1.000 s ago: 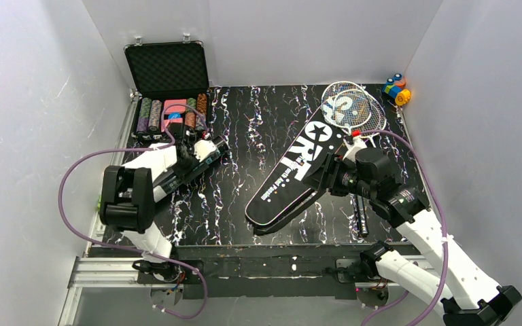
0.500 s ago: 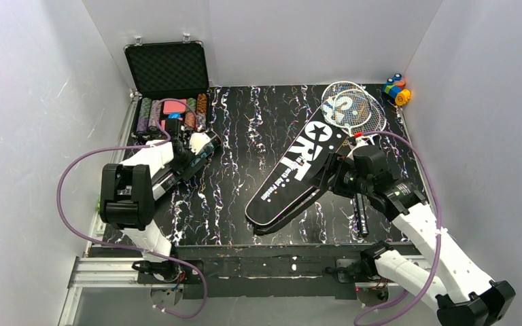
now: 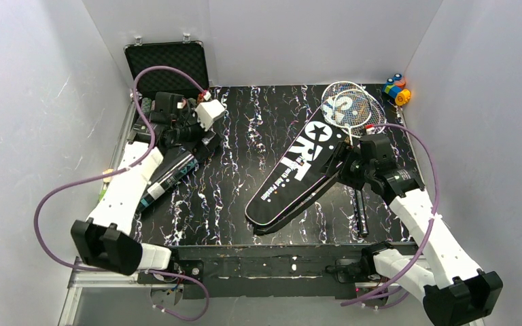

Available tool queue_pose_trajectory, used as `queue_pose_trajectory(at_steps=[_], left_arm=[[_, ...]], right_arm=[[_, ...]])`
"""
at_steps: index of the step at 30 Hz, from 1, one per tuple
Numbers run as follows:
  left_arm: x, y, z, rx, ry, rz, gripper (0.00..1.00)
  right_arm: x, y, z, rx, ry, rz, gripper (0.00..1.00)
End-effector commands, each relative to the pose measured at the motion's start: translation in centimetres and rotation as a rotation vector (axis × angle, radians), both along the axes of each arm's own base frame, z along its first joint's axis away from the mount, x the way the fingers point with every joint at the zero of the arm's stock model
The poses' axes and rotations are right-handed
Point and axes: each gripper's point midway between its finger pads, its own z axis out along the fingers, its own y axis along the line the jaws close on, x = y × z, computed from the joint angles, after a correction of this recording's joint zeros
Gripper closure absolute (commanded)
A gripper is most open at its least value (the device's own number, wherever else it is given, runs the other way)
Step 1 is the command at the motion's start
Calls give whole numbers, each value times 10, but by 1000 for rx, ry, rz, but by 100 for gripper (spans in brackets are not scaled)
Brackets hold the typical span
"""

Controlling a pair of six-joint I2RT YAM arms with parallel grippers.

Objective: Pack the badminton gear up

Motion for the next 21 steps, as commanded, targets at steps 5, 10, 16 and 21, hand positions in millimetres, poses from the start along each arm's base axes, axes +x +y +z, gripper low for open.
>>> queue_pose_trajectory(at_steps=[5, 10, 16, 21], left_arm=[[-74, -104, -28, -62, 262, -180, 2], [-75, -167, -44, -58, 220, -231, 2], [-69, -228, -89, -15, 260, -284, 2], [-67, -266, -120, 17, 250, -339, 2]], right_arm=[[19, -29, 24, -36, -49, -92, 17], [13, -46, 35, -10, -52, -177, 17], [-9, -57, 33, -5, -29, -226, 16], [-22, -68, 30, -19, -30, -265, 15]])
